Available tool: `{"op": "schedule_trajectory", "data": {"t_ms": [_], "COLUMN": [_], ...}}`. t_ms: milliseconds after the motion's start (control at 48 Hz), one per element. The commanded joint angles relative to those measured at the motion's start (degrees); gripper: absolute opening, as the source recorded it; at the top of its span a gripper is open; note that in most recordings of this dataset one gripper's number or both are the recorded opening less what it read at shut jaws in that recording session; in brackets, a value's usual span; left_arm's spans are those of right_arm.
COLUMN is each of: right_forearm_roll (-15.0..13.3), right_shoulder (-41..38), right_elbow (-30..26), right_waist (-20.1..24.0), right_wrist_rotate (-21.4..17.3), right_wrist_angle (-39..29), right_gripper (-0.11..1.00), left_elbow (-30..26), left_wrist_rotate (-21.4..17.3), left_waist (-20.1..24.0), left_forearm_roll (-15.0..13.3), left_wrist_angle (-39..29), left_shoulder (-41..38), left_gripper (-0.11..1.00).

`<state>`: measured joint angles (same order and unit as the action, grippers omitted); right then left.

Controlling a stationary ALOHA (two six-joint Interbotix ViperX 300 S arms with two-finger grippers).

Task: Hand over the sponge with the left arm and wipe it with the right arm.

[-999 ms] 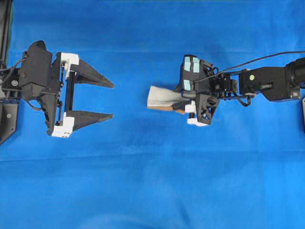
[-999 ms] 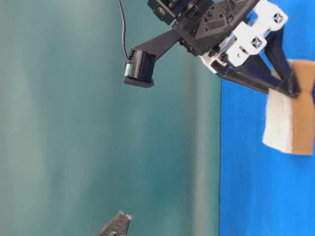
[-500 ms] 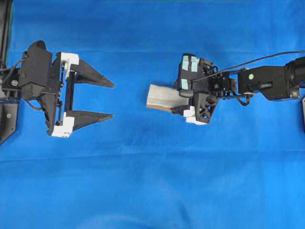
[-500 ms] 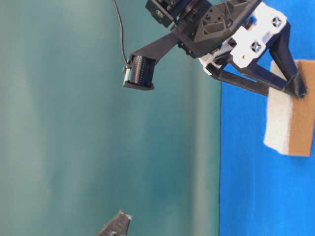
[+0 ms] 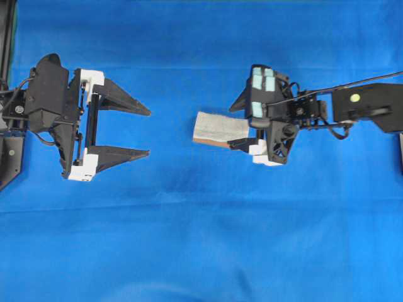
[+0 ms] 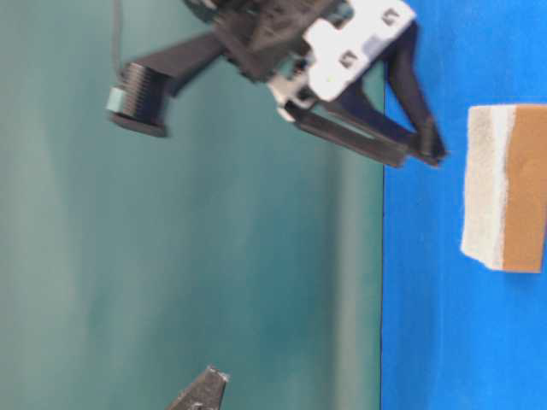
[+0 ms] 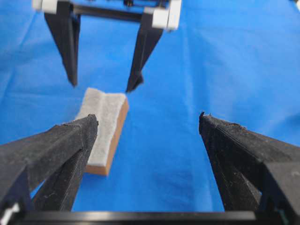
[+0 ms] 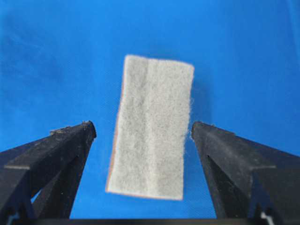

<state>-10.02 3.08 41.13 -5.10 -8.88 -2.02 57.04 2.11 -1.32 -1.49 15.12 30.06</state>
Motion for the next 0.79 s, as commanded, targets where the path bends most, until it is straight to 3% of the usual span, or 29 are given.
{"op": "schedule_trajectory", "data": {"t_ms": [0,437,770], "right_forearm_roll": [-0.7,-1.7,-1.7], "right_shoulder": [4.3,17.2,18.1], "right_elbow": [-1.1,0.9,1.8], "right_waist": [0.6,2.2,2.2], "right_wrist_rotate": [0.1,0.1,-0.1], "right_wrist_angle": [-1.4,-3.3,-1.7], "right_gripper": [0.74,0.74,0.74], "left_elbow": [-0.9,-0.9,-0.9], "left_wrist_rotate": [0.0,0.2,0.2], "left_waist": [-0.1,-0.2,-0.1], "left_forearm_roll": [0.1,0.0,0.1], "left_wrist_angle": [0.4,0.4,0.4], "left_shoulder": [0.2,0.2,0.2], "left_gripper": [0.87,0.87,0.87]}}
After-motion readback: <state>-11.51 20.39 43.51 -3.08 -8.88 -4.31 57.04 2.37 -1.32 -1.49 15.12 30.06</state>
